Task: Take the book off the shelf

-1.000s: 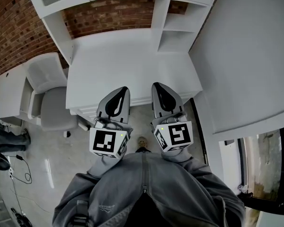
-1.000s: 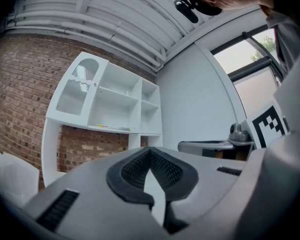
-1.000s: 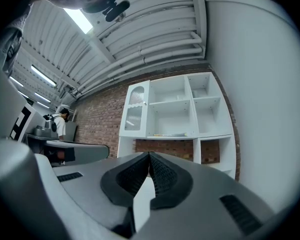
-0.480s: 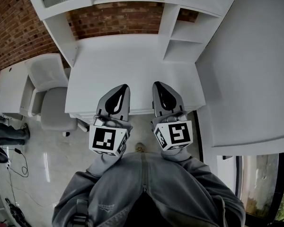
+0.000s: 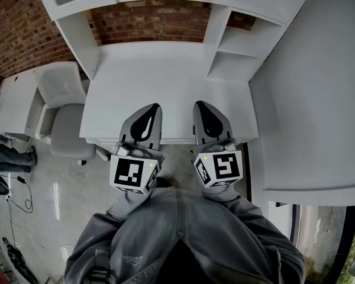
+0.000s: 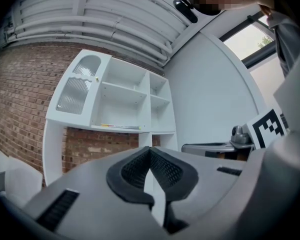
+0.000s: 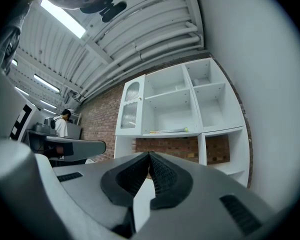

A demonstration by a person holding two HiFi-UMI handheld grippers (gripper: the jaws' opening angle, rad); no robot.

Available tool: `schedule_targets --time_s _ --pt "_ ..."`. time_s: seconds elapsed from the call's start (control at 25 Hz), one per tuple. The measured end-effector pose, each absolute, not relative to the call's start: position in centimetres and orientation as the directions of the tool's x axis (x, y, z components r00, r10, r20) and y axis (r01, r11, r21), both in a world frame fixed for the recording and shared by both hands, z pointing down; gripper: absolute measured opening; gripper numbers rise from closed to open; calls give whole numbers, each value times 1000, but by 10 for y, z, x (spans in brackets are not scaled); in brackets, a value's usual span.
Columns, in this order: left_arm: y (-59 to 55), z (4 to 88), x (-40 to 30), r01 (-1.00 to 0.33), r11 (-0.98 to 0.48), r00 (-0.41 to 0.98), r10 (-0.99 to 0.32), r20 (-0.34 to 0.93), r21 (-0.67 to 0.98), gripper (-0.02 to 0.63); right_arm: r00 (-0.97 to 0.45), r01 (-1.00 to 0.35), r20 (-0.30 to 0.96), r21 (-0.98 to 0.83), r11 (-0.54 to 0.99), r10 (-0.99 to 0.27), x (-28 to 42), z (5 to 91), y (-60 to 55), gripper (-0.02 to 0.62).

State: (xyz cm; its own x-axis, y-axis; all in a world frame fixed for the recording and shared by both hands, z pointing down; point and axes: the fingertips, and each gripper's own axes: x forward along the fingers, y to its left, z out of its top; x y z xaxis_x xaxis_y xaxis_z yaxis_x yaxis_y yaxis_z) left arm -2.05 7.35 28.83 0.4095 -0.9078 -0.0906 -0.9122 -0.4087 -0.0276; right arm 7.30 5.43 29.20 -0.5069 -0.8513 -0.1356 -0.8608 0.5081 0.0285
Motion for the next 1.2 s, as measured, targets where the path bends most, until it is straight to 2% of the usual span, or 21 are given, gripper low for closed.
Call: schedule_targets --time_s 0.52,1.2 --pt "41 288 -32 -910 -414 414 -903 -111 -27 6 -497 -867 -145 41 497 -855 65 292 29 26" --pt "-51 280 -54 -897 -442 442 -890 -114 -25 6 -477 -878 -147 46 476 -866 40 285 -60 26"
